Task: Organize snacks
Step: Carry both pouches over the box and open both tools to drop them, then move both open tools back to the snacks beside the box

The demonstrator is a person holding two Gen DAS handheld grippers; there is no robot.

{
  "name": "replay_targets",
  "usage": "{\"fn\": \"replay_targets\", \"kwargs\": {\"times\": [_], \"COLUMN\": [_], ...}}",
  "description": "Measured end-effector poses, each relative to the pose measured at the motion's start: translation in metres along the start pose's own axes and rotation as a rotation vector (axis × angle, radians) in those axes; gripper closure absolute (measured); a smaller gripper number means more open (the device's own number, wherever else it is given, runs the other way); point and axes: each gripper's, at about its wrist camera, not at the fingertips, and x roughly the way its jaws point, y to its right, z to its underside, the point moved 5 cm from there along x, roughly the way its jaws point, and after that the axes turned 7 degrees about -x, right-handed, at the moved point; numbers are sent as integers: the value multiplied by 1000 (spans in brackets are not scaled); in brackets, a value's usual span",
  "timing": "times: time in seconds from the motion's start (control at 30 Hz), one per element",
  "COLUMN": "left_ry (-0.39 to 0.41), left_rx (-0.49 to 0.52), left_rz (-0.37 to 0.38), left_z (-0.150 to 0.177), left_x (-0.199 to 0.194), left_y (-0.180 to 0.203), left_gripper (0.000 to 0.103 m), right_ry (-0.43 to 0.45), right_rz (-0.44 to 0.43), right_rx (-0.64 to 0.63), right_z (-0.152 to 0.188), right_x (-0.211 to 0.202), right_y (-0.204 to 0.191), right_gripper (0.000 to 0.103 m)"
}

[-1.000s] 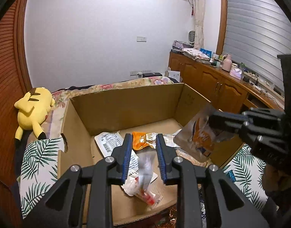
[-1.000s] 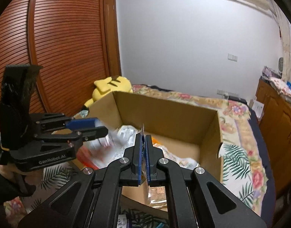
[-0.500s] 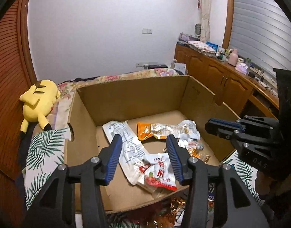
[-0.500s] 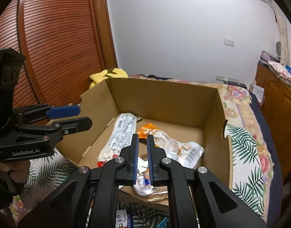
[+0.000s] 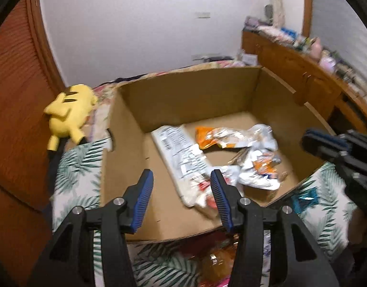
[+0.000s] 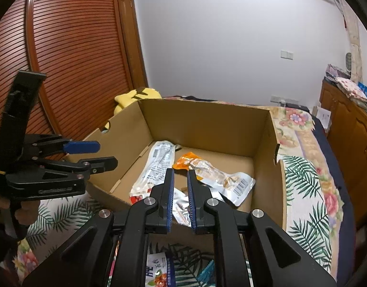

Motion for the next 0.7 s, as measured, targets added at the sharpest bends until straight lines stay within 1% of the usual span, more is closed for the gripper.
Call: {"fn": "replay_targets", "kwargs": {"times": [0.07,0.23,0.3,0.53,0.7], "left_ry": [17,36,43,81,100], "left_rx": [1,-26,-34,-20,-12], "left_rz": [-2,89,113,105,118], "left_z": [2,4,4,10,17], "left_x": [-4,-19,-25,-48,-61], "left_y": [-2,-3,-3,-3,-4], "left_gripper": [53,53,53,53,53], "right_ry": [2,6,8,23,25], "right_rz": [2,0,-2,-12,-16], "right_rx": [0,2,0,-10,-12], "right_z": [2,5,5,11,20], "right_x": [-3,-13,-16,-35,-47], "right_y": [-2,-8,-10,-25,-36], "right_gripper": [94,94,93,90,84]}}
